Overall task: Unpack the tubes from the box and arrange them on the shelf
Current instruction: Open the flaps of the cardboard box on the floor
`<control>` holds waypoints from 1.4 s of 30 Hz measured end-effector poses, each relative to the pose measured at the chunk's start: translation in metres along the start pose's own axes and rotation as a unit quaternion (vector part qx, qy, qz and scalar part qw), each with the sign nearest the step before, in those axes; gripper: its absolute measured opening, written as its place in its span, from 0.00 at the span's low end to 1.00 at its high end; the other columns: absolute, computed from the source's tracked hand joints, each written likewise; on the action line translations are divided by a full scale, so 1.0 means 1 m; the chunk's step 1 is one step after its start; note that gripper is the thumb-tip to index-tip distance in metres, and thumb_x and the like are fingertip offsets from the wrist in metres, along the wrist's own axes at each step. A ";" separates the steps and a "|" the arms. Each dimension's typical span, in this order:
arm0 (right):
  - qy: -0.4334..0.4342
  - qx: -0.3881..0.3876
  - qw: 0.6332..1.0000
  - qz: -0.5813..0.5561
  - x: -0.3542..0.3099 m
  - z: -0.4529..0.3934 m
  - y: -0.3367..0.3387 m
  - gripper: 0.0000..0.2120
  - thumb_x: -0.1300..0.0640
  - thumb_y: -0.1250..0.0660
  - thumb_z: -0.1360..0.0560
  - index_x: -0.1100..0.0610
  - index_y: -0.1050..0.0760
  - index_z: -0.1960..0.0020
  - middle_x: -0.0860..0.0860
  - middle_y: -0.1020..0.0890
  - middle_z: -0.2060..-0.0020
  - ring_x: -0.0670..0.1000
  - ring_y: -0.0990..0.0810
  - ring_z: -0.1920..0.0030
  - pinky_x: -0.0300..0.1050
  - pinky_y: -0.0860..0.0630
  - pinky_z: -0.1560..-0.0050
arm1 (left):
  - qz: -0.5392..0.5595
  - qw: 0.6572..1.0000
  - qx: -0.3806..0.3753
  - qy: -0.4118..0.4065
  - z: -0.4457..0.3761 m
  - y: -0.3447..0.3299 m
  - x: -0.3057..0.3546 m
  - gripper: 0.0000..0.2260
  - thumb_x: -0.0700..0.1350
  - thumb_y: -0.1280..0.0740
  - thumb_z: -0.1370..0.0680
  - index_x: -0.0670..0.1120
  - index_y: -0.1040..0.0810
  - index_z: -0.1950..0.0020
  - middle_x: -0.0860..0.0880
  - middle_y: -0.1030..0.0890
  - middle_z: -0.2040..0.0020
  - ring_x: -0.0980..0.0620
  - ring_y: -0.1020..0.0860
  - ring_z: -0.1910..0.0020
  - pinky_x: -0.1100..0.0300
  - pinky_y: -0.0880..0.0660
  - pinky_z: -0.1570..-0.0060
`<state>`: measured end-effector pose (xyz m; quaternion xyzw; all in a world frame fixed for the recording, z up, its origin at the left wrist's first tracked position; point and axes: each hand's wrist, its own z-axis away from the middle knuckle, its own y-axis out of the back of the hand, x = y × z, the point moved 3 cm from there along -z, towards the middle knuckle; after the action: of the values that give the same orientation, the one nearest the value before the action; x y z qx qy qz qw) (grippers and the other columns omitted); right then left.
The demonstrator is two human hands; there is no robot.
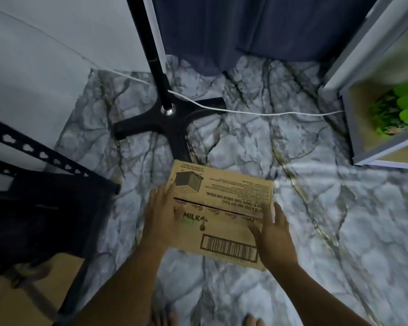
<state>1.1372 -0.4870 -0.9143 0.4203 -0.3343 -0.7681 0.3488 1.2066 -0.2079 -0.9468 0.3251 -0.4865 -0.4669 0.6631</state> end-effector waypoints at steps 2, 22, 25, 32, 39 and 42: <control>-0.018 0.010 0.999 -0.032 0.010 -0.016 -0.017 0.33 0.47 0.39 0.20 0.47 0.54 0.23 0.56 0.52 0.21 0.62 0.43 0.24 0.62 0.30 0.33 | 0.009 1.000 -0.004 0.010 -0.012 -0.018 -0.006 0.33 0.63 0.46 0.21 0.50 0.48 0.20 0.43 0.43 0.22 0.36 0.45 0.23 0.39 0.44 0.25; 0.063 0.253 0.943 -0.207 -0.006 -0.100 0.012 0.30 0.53 0.41 0.17 0.45 0.53 0.21 0.53 0.38 0.24 0.55 0.35 0.26 0.55 0.37 0.27 | 0.277 0.948 0.147 -0.055 -0.098 0.031 0.055 0.32 0.54 0.39 0.17 0.60 0.57 0.20 0.51 0.44 0.20 0.63 0.44 0.26 0.67 0.44 0.30; 0.055 0.196 0.958 -0.203 0.009 -0.132 -0.003 0.36 0.52 0.40 0.18 0.39 0.60 0.22 0.55 0.35 0.25 0.63 0.26 0.34 0.61 0.29 0.33 | 0.198 0.976 0.079 -0.051 -0.128 0.002 0.039 0.33 0.53 0.40 0.17 0.58 0.58 0.20 0.48 0.42 0.21 0.51 0.41 0.23 0.53 0.41 0.26; 0.022 0.125 0.988 -0.083 0.045 -0.153 -0.040 0.24 0.53 0.40 0.18 0.60 0.37 0.25 0.60 0.37 0.25 0.60 0.37 0.25 0.52 0.37 0.27 | 0.149 0.987 0.058 -0.012 -0.131 -0.028 0.005 0.26 0.51 0.41 0.17 0.47 0.43 0.20 0.44 0.36 0.26 0.46 0.33 0.29 0.62 0.40 0.33; 0.069 0.091 0.993 -0.029 0.034 -0.149 -0.035 0.23 0.54 0.35 0.21 0.61 0.32 0.30 0.61 0.34 0.27 0.61 0.33 0.28 0.51 0.34 0.30 | 0.132 0.989 0.061 0.034 -0.107 -0.021 -0.005 0.27 0.49 0.38 0.18 0.46 0.41 0.21 0.43 0.36 0.26 0.45 0.35 0.27 0.57 0.41 0.27; 0.098 0.067 0.993 -0.027 0.024 -0.133 -0.037 0.23 0.48 0.38 0.21 0.58 0.34 0.30 0.59 0.34 0.28 0.61 0.32 0.30 0.56 0.29 0.33 | 0.137 0.989 0.046 0.043 -0.084 -0.019 -0.014 0.28 0.50 0.38 0.18 0.46 0.42 0.21 0.44 0.39 0.23 0.46 0.38 0.25 0.56 0.42 0.26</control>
<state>1.2355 -0.5160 -1.0102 0.5249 -0.3377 -0.7081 0.3302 1.2788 -0.2037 -0.9948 0.3050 -0.5187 -0.3340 0.7255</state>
